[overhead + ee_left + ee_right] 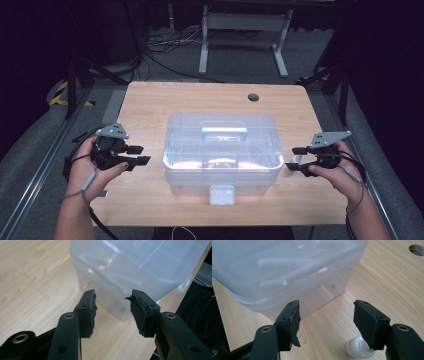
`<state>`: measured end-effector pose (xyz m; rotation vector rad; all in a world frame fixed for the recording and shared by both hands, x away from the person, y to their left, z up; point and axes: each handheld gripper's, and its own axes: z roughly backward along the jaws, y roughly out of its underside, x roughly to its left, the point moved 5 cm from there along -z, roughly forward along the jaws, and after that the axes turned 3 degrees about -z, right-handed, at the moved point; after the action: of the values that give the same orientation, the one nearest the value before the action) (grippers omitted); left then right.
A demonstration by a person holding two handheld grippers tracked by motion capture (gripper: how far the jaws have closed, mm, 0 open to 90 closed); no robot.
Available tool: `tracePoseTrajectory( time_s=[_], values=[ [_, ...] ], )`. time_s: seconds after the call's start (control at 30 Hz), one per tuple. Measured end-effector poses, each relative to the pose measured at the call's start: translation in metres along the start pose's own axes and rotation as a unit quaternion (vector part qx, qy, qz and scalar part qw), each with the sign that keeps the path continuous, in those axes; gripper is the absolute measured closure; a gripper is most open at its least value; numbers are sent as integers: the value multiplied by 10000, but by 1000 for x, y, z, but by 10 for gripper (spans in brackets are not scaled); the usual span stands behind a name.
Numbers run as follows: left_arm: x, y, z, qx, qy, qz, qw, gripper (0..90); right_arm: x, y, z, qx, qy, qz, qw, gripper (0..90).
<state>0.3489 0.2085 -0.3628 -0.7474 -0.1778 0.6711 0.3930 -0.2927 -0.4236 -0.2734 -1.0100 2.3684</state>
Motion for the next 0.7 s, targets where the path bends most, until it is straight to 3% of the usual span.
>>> tracePoseTrajectory(
  time_s=[0.23,0.4,0.7],
  values=[
    [-12,-29,-5,142,38,-361,9992,558,-1,2,-4,90,-62,-6,9999,385],
    [-21,-54,-11,102,180,-520,9984,557,-1,0,-5,78,-76,17,9999,385],
    [-30,-82,-25,84,402,-848,9956,533,3,1,-5,122,-89,63,9999,384]
  ],
)
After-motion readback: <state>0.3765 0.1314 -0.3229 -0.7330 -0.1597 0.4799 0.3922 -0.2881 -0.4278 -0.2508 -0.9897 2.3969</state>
